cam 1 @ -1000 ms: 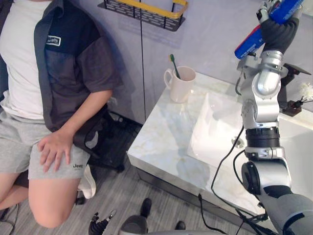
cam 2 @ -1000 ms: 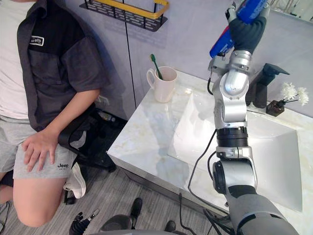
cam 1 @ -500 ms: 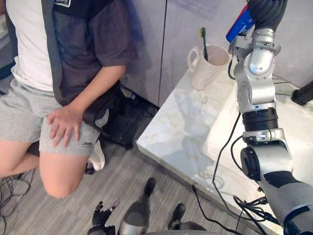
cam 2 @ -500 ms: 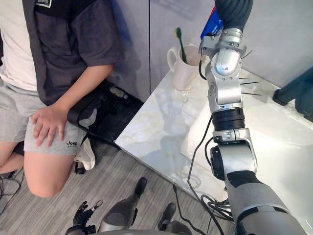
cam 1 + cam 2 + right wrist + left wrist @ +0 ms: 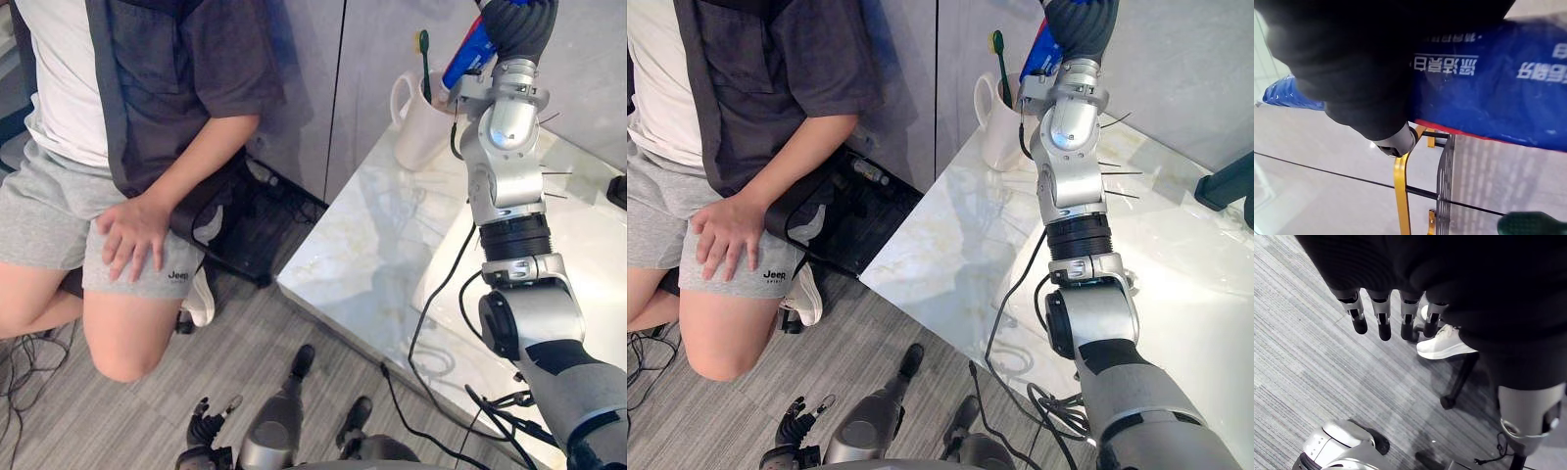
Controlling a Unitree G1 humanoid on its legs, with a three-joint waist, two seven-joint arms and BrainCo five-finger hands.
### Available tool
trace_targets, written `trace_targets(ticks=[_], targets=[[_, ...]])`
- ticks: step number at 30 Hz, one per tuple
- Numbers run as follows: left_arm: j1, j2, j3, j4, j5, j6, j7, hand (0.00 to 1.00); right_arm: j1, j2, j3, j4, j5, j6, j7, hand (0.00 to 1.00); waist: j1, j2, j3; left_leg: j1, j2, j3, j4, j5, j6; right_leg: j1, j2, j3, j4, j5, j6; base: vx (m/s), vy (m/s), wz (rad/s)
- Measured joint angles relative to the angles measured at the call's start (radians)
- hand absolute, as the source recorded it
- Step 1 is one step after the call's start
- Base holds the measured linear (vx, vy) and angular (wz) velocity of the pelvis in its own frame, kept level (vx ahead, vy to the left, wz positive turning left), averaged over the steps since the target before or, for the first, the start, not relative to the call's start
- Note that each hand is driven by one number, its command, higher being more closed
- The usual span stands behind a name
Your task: Organize washtable
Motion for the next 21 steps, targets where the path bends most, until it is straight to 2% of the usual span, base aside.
trace_targets(ticks=[3, 10, 17, 21], targets=[[0.0, 0.0, -0.001, 0.0, 0.0, 0.001, 0.001, 0.0, 0.039, 0.014, 0.003, 0.015, 0.0, 0.02, 0.001, 0.0, -0.001, 0.0, 0.0, 0.0, 0.0, -0.001, 0.0, 0.0, 0.0, 0.0, 0.0, -0.001, 0.0, 0.0, 0.0, 0.0, 0.0, 0.0], [0.0, 0.0, -0.001, 0.0, 0.0, 0.004, 0.001, 0.0, 0.13, 0.031, 0.006, 0.014, -0.001, 0.023, 0.006, 0.0, -0.005, 0.001, 0.0, 0.02, 0.0, -0.002, 0.0, 0.0, 0.0, 0.018, -0.001, -0.002, 0.009, -0.007, -0.003, -0.02, 0.006, 0.02], [0.0, 0.001, -0.002, 0.0, 0.001, 0.007, -0.002, 0.0, 0.208, 0.035, -0.015, -0.089, -0.002, 0.023, 0.022, 0.0, -0.008, 0.001, 0.001, 0.037, 0.0, -0.004, 0.0, 0.0, 0.0, 0.03, -0.002, -0.004, 0.017, -0.012, -0.005, 0.0, 0.001, 0.0], [0.001, 0.001, -0.002, 0.001, 0.005, 0.015, -0.004, 0.0, 0.224, 0.03, -0.032, -0.132, -0.002, 0.023, 0.042, 0.0, -0.023, 0.002, -0.001, 0.044, 0.0, -0.004, 0.0, 0.0, 0.0, 0.038, -0.002, -0.003, 0.017, -0.012, -0.004, 0.0, 0.0, 0.0]])
